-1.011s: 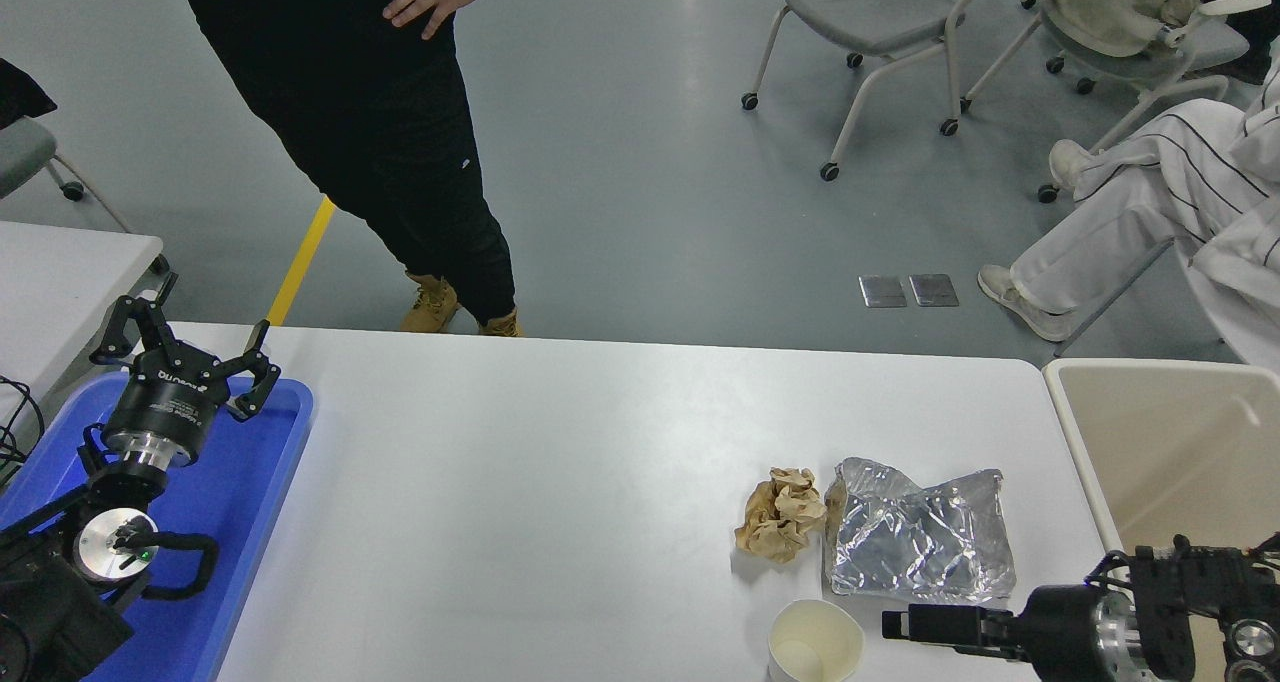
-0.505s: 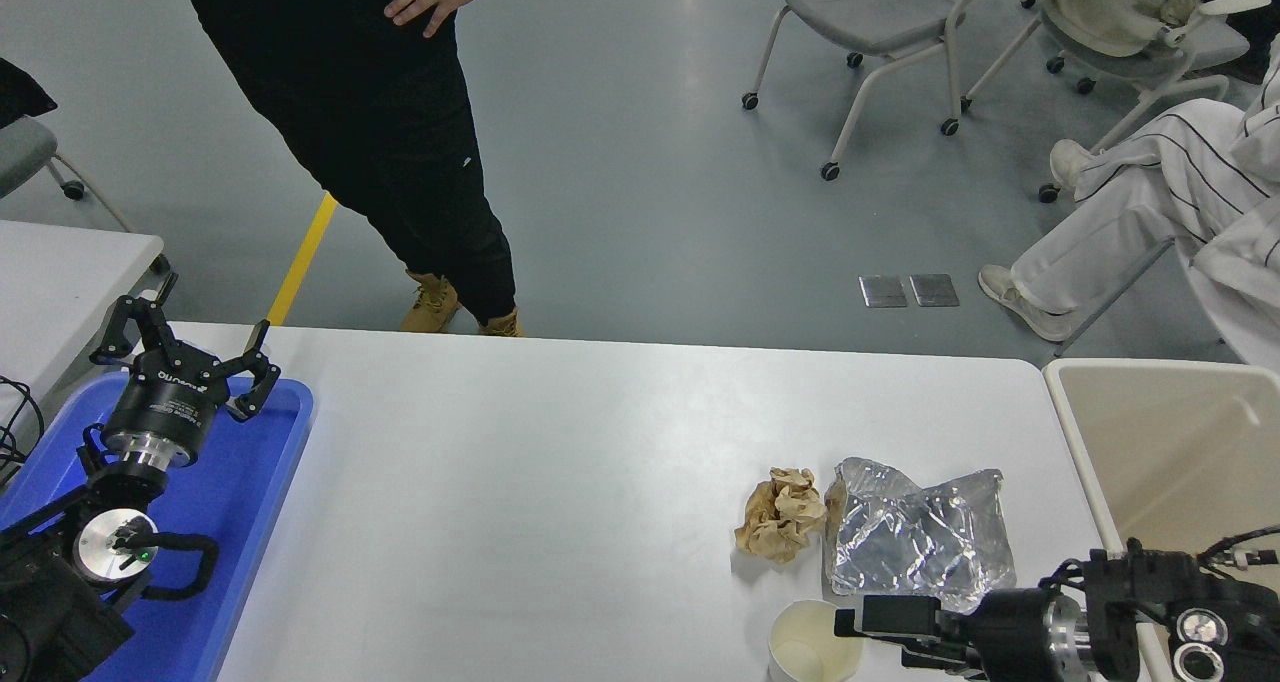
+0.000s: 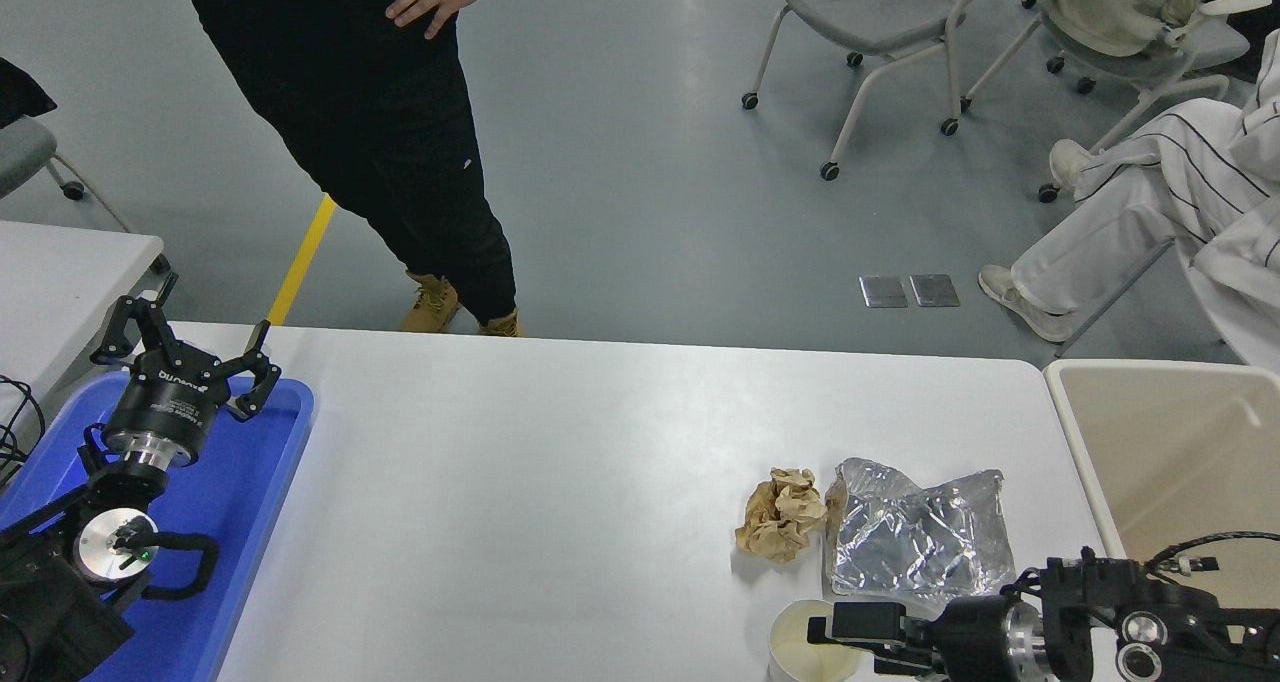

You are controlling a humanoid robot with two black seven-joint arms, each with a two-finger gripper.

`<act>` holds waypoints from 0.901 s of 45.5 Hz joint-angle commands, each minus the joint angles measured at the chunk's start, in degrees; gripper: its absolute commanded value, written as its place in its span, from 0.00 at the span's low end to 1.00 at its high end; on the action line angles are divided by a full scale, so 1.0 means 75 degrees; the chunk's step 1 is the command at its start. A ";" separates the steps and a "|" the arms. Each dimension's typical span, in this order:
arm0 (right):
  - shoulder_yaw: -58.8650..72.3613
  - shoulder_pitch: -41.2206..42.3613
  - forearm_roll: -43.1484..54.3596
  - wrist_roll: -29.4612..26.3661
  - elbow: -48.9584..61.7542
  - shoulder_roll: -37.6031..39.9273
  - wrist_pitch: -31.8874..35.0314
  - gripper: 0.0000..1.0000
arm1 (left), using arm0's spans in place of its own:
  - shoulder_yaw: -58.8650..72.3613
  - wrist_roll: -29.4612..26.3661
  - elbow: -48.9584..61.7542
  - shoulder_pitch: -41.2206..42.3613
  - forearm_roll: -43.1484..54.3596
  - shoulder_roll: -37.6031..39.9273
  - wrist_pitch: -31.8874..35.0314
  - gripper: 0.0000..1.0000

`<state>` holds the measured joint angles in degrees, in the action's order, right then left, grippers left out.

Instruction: Clean the table surface

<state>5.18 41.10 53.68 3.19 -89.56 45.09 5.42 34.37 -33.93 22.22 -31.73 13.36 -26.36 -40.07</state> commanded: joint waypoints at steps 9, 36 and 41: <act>0.0036 -0.0136 0.0436 0.0020 0.0597 -0.0562 -0.0020 0.91 | 0.0000 0.0000 0.0002 0.0000 0.0000 -0.0001 0.0010 1.00; 0.0060 -0.0043 0.0764 -0.0203 0.1078 -0.0821 0.0027 0.00 | 0.0000 0.0000 0.0001 0.0000 0.0000 -0.0001 0.0010 1.00; 0.0048 -0.0007 0.0741 -0.0203 0.1031 -0.0774 0.0063 0.00 | 0.0000 0.0000 0.0002 0.0000 0.0000 -0.0001 -0.0001 1.00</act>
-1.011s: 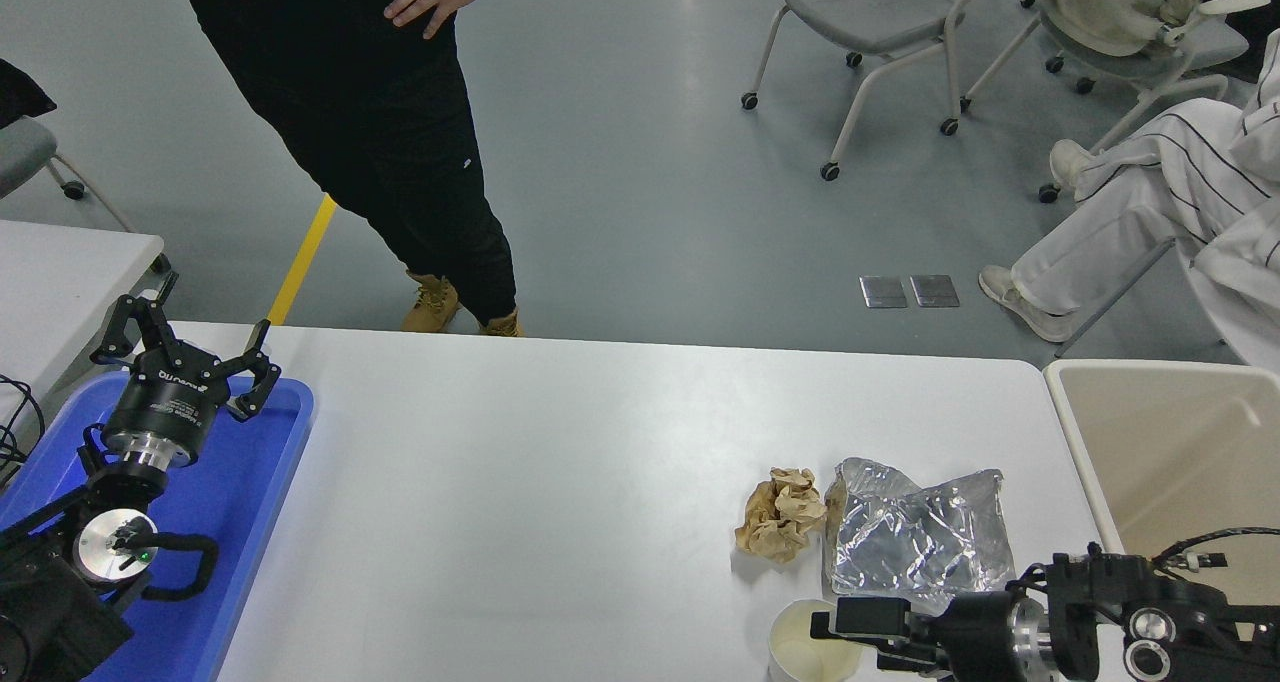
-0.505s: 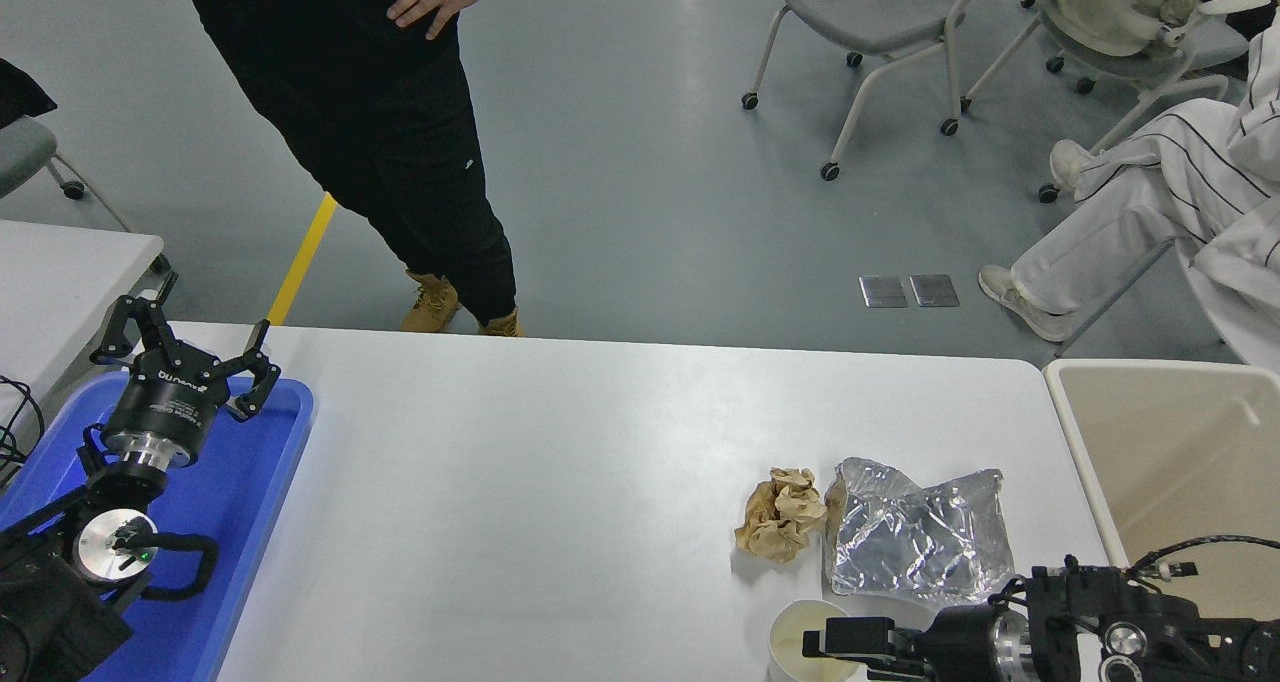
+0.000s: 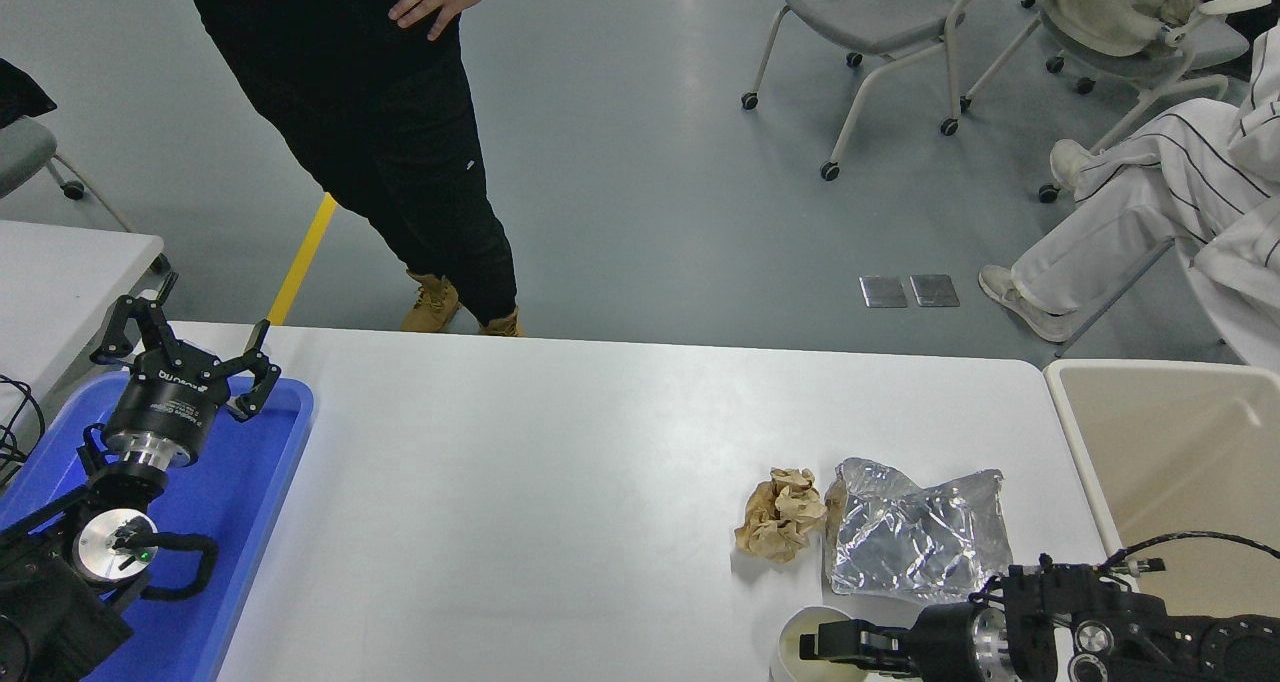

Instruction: Clean the table surface

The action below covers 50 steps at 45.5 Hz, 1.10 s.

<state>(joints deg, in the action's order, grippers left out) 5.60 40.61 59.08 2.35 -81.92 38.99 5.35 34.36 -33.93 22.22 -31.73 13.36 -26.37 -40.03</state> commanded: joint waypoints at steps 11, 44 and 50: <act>-0.0032 0.0128 -0.0003 -0.0090 -0.0257 0.0426 0.0083 0.00 | 0.0000 0.0000 0.0002 0.0000 0.0000 0.0001 -0.0006 1.00; -0.0313 0.0702 -0.0741 -0.0078 -0.1054 0.2125 0.0154 0.00 | 0.0000 0.0000 0.0002 0.0000 0.0000 0.0001 -0.0006 1.00; -0.0453 0.0773 -0.0788 -0.0067 -0.1300 0.2547 0.0259 0.00 | 0.0000 0.0000 0.0002 0.0000 0.0000 0.0001 0.0005 1.00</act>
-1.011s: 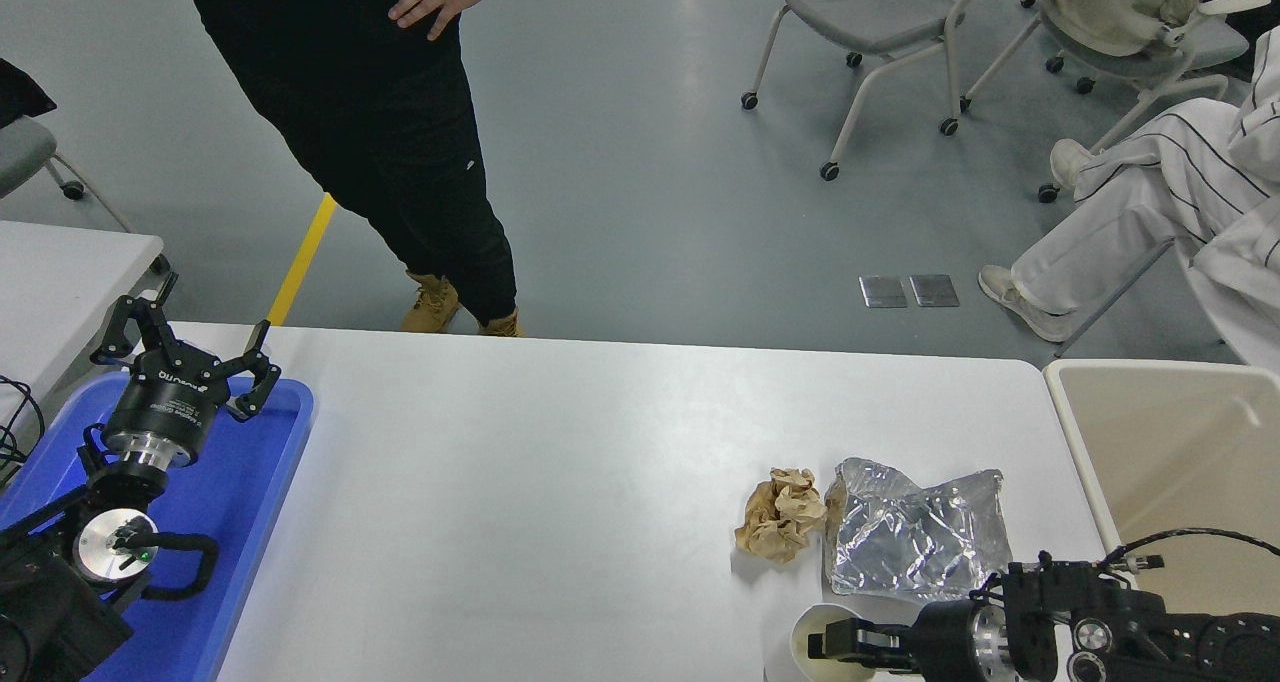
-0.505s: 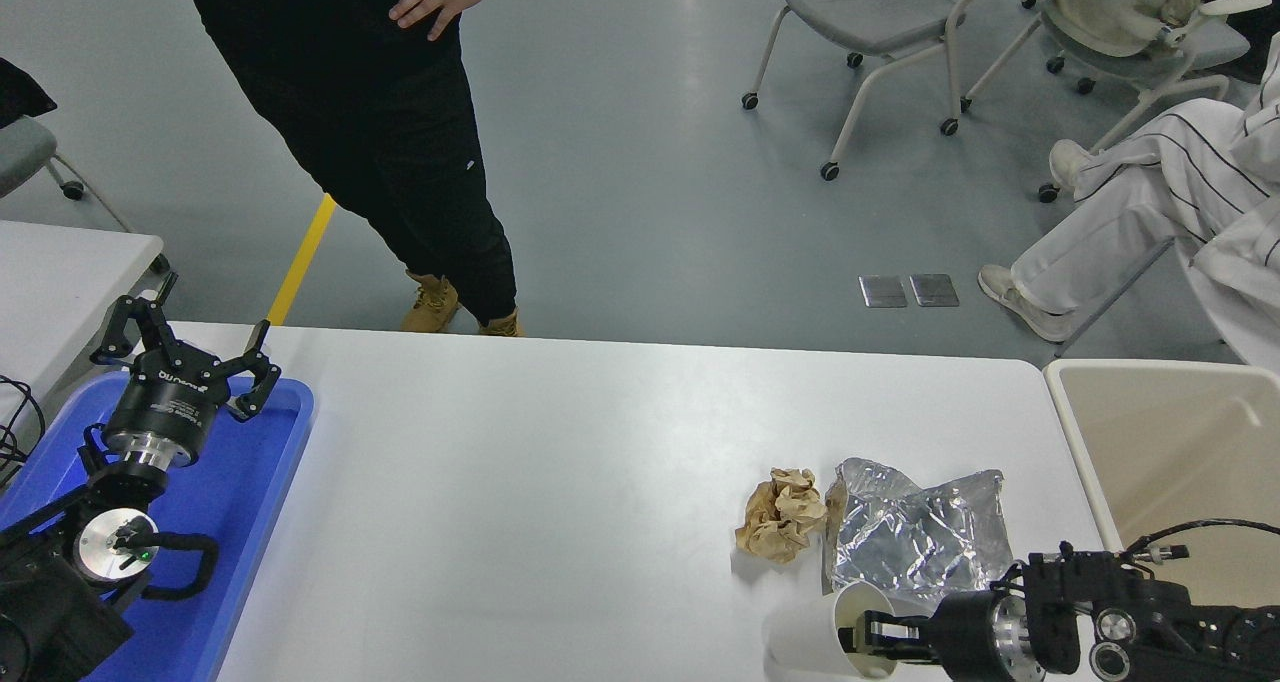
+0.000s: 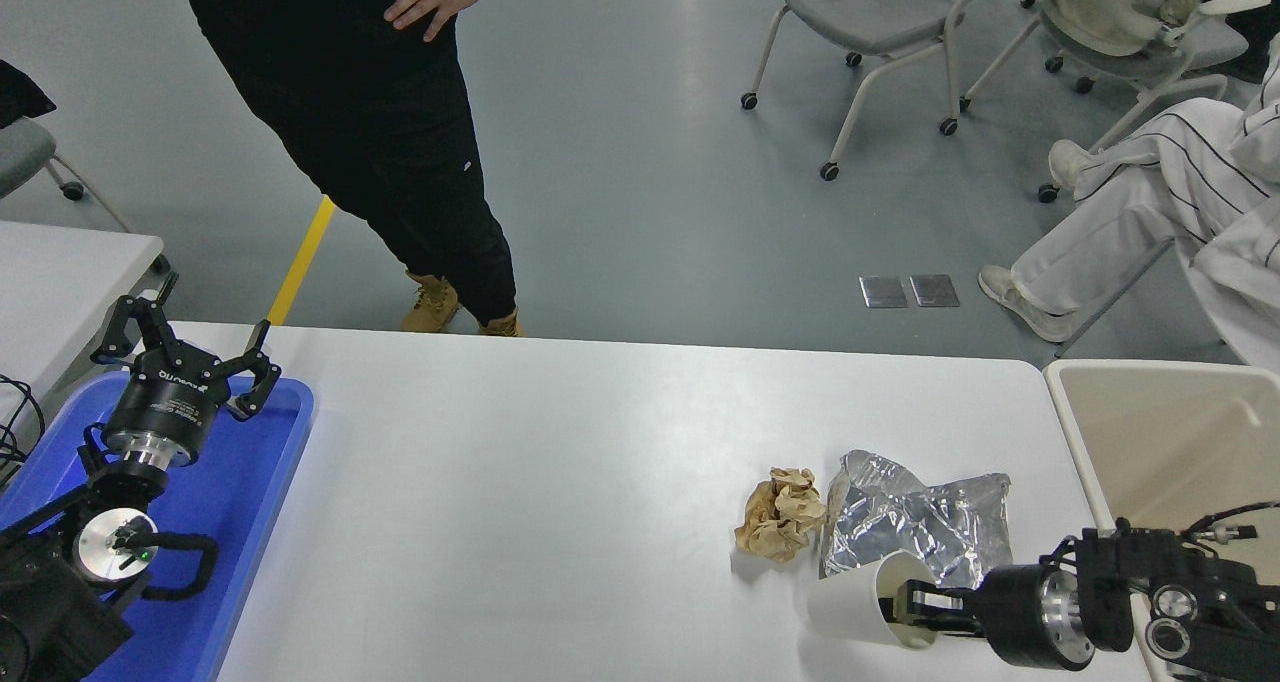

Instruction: Clean the table surface

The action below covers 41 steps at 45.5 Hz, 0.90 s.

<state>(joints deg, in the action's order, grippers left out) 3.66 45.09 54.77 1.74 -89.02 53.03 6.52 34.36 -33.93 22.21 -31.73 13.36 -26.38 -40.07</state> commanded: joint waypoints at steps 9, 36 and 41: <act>-0.0488 0.0176 -0.0365 0.0038 -0.0657 0.1577 0.0431 0.00 | 0.0000 0.0000 0.0003 0.0000 0.0000 0.0001 0.0010 1.00; -0.2527 0.0199 -0.1115 0.0061 -0.0739 0.4027 0.2576 0.00 | 0.0000 0.0000 0.0003 0.0000 0.0000 0.0001 -0.0001 1.00; -0.2726 0.0234 -0.1115 0.0061 -0.0693 0.4273 0.2705 0.00 | 0.0000 0.0000 -0.0008 0.0000 0.0000 0.0001 -0.0001 1.00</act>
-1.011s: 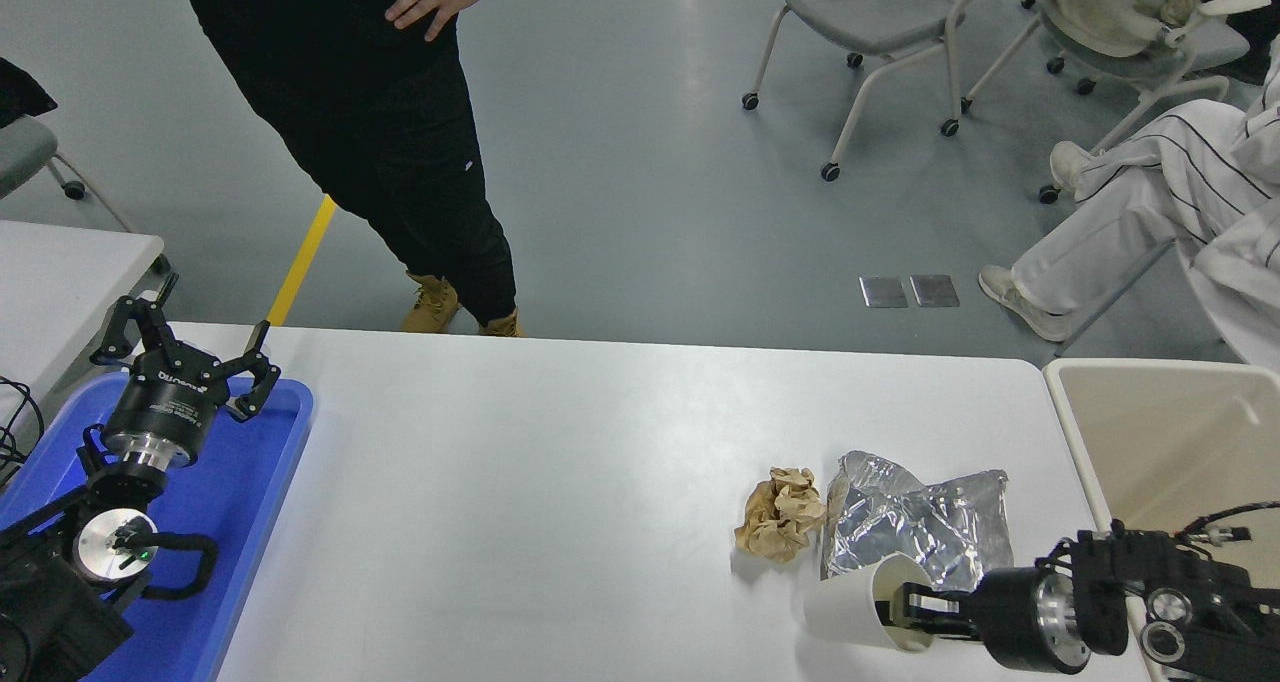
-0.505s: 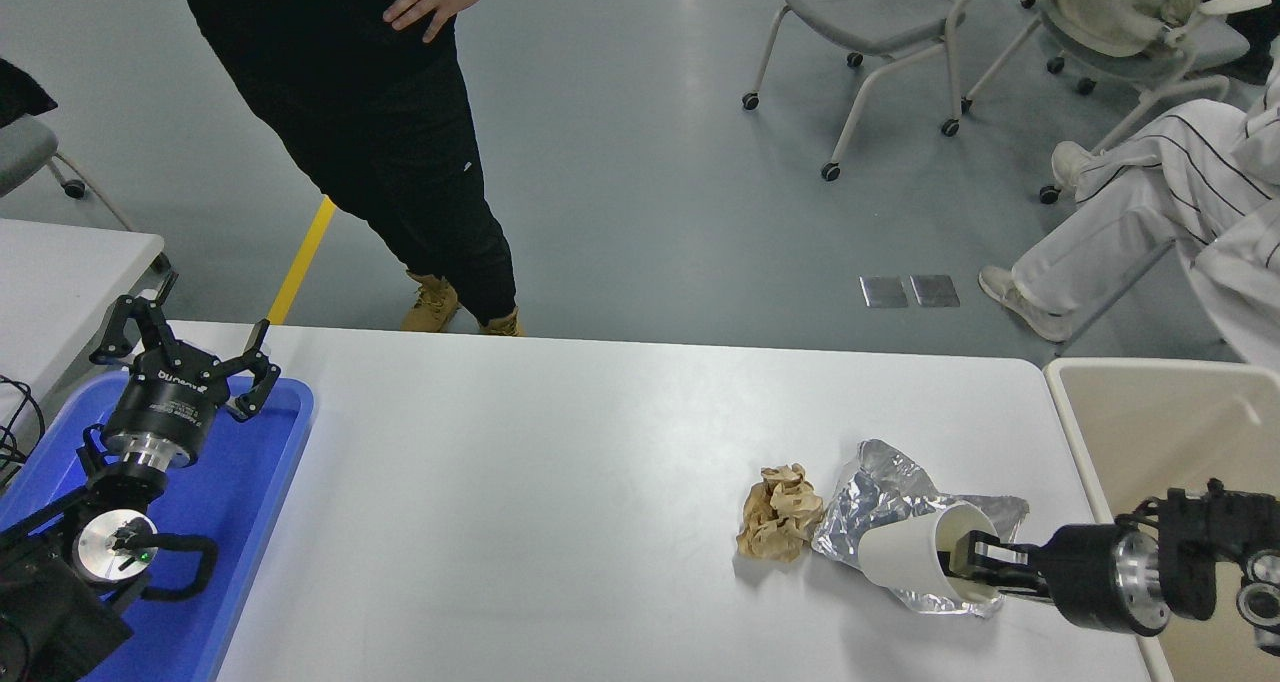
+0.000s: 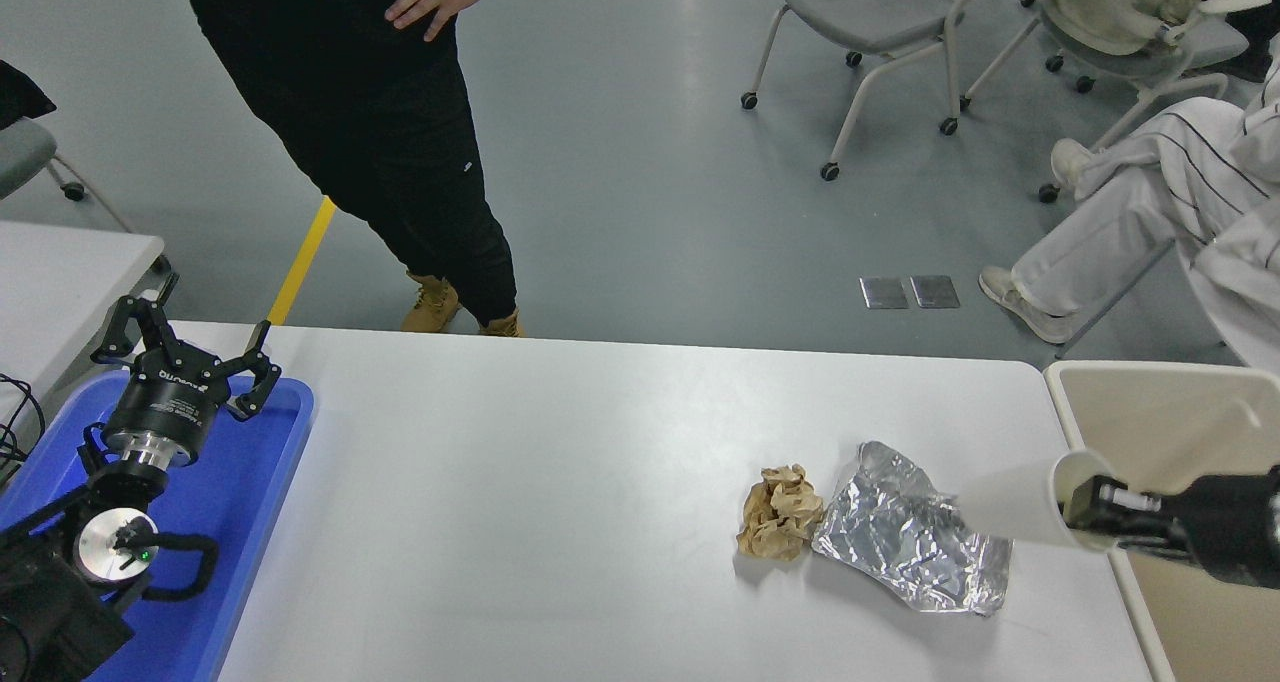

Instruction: Clean the table surface

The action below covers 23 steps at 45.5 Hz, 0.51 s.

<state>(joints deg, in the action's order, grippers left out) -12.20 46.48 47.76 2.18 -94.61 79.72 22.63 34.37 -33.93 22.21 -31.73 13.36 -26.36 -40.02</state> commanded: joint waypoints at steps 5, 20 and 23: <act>-0.0787 0.0189 -0.0203 -0.0009 0.0122 0.0971 0.0709 0.00 | 0.0000 0.0000 0.0003 0.0000 0.0000 0.0000 -0.0008 1.00; -0.0823 0.0856 -0.0414 -0.0009 0.0122 0.1874 0.1224 0.00 | 0.0000 0.0000 0.0003 0.0000 0.0000 0.0000 0.0004 1.00; -0.0811 0.0868 -0.0414 -0.0009 0.0169 0.1909 0.1283 0.00 | 0.0000 0.0000 0.0003 0.0000 0.0000 0.0000 0.0004 1.00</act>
<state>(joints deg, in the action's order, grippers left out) -17.74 50.77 45.22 2.12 -93.79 90.37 29.60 34.37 -33.93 22.22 -31.73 13.36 -26.36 -40.04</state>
